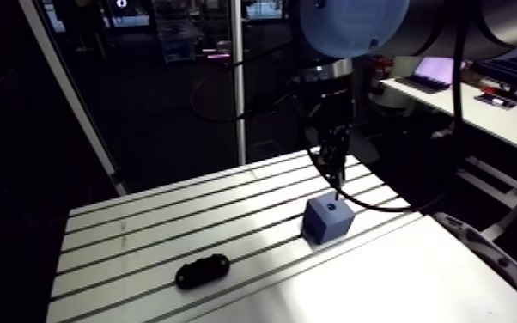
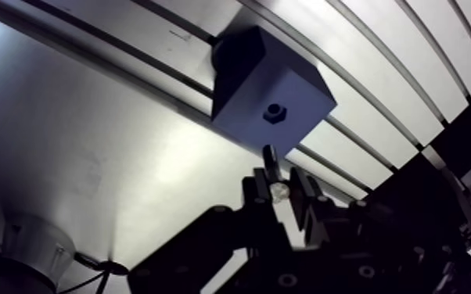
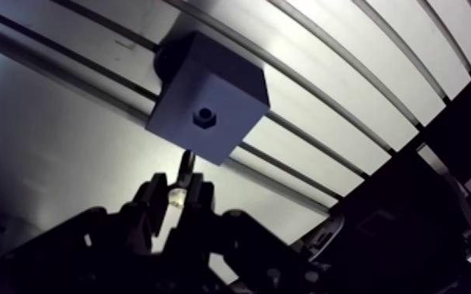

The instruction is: Pick up the M10 bolt and insert it into the hex recess until seated.

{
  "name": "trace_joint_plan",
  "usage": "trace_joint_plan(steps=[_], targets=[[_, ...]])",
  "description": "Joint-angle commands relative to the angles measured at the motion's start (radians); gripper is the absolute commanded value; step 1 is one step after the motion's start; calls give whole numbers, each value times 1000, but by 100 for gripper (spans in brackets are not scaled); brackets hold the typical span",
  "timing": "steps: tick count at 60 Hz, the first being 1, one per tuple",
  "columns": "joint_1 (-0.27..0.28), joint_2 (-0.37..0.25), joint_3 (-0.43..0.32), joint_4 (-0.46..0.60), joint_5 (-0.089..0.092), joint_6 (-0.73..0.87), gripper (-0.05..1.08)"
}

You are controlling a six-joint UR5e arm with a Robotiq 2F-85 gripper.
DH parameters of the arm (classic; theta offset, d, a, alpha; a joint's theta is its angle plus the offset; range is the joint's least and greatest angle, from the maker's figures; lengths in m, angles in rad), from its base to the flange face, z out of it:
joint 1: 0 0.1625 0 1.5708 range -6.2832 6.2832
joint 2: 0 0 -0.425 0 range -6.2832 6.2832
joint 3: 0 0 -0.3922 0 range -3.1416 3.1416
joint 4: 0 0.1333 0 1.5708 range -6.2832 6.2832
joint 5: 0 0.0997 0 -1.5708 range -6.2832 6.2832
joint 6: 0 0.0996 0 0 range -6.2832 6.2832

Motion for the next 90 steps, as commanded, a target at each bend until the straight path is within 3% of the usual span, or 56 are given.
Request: trace_joint_plan(steps=[1,90], targets=[[0,16,-2,-21,-1,-1,108],[0,63,4,-63,0,0,108]])
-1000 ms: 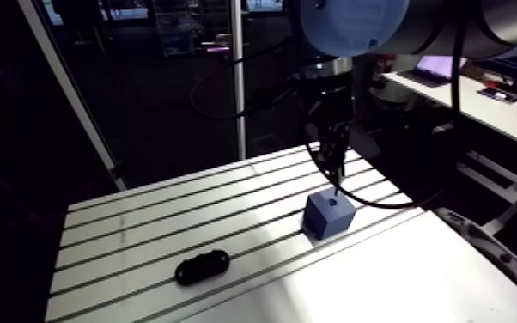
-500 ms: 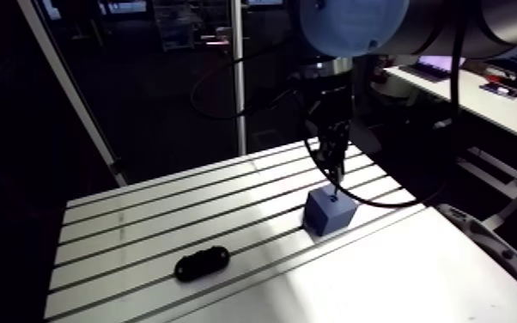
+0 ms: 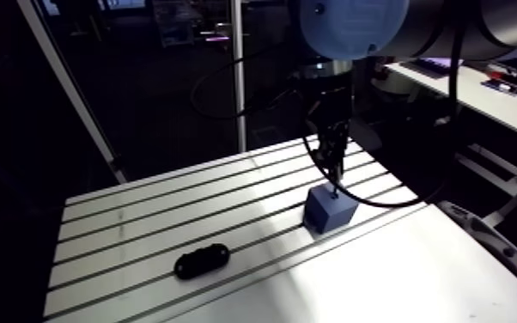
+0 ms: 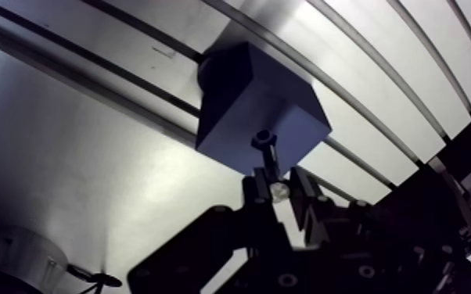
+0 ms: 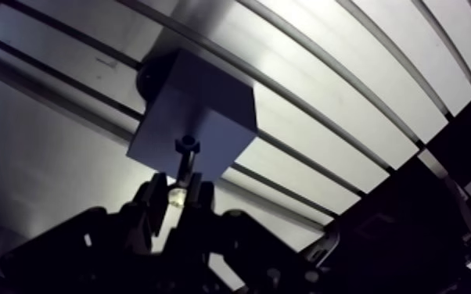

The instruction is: Pick up the M10 bolt and insert it into the hex recess until seated.

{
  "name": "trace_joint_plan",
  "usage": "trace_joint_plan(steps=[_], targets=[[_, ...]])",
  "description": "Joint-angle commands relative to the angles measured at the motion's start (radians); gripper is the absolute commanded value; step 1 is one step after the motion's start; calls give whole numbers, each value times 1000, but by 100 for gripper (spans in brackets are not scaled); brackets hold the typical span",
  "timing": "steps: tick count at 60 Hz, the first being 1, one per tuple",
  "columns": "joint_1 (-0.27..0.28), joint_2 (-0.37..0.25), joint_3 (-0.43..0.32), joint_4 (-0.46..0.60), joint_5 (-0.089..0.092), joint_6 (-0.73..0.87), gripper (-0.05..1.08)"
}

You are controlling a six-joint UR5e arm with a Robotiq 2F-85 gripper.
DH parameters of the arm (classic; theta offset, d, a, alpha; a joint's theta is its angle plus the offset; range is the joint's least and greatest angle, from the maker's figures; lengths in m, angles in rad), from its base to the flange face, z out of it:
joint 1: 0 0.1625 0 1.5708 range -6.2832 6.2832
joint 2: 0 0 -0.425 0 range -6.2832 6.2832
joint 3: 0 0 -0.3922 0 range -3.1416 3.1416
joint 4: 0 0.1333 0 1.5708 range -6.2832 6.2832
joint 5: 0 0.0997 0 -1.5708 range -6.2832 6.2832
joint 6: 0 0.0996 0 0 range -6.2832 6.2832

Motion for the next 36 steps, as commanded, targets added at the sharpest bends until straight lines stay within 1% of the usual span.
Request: trace_joint_plan(steps=[1,36], targets=[[0,9,1,-4,1,1,108],[3,12,3,-4,2,5,108]])
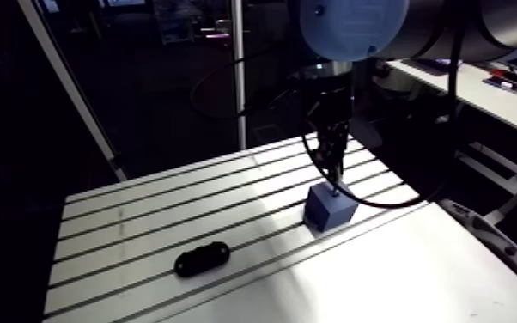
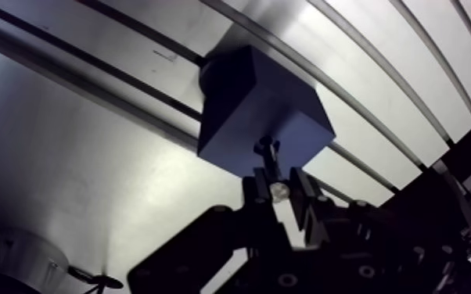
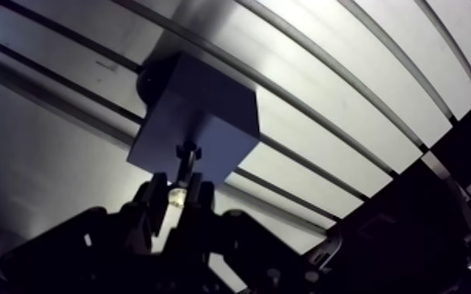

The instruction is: Pick up the M10 bolt and insert it into the hex recess until seated.

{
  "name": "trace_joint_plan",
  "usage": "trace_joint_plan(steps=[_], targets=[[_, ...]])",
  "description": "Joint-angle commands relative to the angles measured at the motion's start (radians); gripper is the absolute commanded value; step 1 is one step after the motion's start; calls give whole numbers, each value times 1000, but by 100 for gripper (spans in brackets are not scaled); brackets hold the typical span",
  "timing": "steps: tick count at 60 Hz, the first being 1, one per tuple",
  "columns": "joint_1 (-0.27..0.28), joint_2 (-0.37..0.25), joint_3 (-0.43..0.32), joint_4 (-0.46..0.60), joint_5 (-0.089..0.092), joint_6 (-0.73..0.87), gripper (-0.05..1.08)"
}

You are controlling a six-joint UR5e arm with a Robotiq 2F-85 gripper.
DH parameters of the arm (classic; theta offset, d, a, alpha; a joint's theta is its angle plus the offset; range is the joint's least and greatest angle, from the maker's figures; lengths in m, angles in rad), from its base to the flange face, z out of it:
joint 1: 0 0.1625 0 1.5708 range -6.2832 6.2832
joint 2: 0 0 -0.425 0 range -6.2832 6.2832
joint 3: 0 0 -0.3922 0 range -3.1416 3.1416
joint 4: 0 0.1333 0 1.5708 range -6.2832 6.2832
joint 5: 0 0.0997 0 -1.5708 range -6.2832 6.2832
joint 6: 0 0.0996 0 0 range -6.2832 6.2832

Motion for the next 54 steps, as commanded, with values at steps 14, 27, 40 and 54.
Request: trace_joint_plan(steps=[14,27,40,54], targets=[[1,6,2,0,0,2,108],[1,8,2,-2,0,4,108],[1,13,7,-15,0,2,108],[1,15,10,-22,0,1,108]])
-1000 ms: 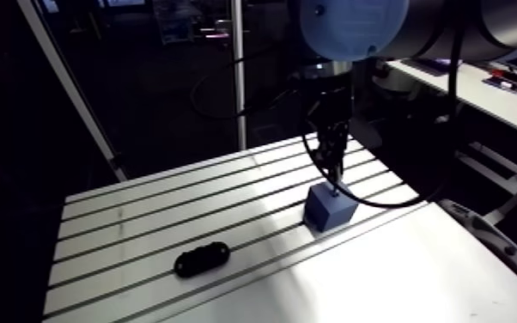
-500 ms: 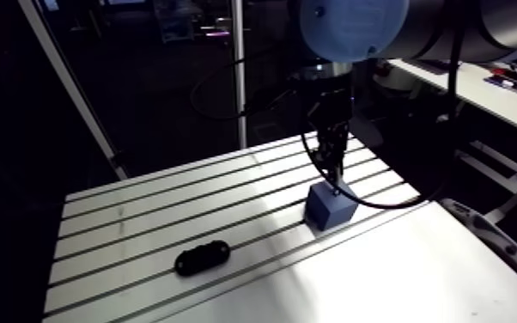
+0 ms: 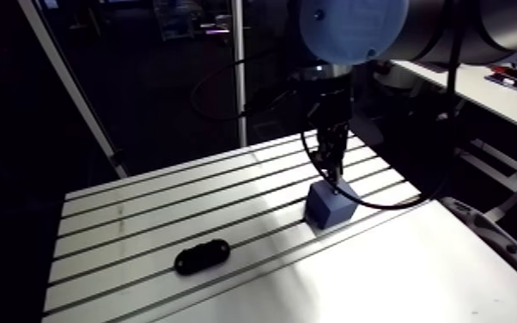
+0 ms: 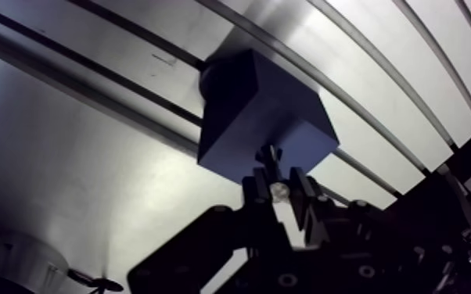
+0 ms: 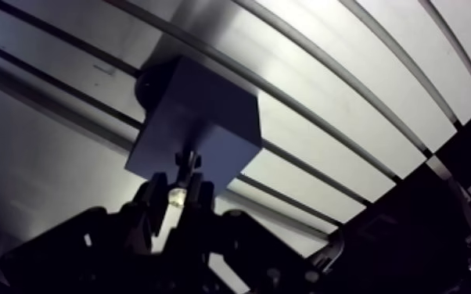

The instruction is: Pick up the M10 bolt and insert it into the hex recess until seated.

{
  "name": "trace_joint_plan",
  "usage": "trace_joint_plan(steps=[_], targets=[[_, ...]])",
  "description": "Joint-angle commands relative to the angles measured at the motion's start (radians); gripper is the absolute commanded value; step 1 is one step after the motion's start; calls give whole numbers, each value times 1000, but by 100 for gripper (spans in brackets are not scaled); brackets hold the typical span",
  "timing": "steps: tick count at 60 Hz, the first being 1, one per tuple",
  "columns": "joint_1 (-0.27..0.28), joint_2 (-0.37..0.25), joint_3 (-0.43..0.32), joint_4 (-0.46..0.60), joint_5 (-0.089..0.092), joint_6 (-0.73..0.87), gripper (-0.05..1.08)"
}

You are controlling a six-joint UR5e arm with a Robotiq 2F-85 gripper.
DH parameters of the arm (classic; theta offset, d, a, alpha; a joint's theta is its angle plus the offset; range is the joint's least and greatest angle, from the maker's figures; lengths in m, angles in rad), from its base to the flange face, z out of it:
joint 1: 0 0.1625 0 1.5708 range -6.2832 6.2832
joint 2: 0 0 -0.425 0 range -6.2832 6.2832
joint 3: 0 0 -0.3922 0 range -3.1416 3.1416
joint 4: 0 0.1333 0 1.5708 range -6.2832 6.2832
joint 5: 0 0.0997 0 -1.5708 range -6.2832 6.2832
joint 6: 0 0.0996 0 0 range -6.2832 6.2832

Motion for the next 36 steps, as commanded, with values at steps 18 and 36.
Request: trace_joint_plan(steps=[18,36], targets=[[2,6,7,-6,0,0,108],[0,8,9,-6,0,-3,108]])
